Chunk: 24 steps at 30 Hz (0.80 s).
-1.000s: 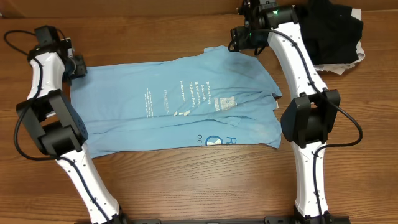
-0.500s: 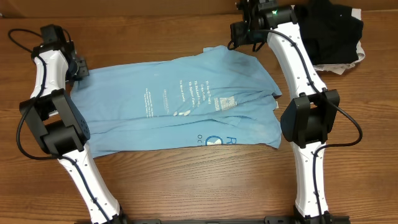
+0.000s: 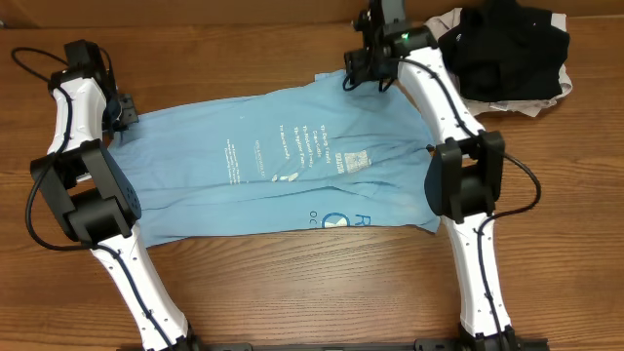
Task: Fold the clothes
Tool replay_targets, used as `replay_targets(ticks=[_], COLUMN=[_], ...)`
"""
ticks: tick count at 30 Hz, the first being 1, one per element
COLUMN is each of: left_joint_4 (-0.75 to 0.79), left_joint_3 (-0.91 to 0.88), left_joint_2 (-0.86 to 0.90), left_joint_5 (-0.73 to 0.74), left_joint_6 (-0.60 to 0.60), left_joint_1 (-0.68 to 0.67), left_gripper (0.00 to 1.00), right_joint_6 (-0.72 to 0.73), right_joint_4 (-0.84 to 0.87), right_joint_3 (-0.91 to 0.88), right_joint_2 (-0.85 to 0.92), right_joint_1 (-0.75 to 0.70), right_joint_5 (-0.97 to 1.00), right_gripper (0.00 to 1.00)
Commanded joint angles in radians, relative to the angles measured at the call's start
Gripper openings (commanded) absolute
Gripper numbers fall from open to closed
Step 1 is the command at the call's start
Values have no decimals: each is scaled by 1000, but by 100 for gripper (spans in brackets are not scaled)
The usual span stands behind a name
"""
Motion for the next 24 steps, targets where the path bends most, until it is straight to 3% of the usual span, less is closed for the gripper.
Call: replay_targets(ticks=[1, 14, 24], left_joint_4=[-23, -24, -24], left_joint_3=[-18, -18, -19], left_joint_2=[33, 33, 33], left_joint_5=[-21, -20, -9], left_joint_6=[-14, -14, -15], left_joint_1=[9, 8, 8], left_gripper=[4, 4, 4], right_joint_6=[-2, -1, 27], right_joint_4=[8, 45, 54], right_joint_3=[5, 5, 5], right_joint_2=[11, 60, 62], right_joint_1=[1, 51, 51], right_joint_5=[-5, -16, 23], right_gripper=[72, 71, 24])
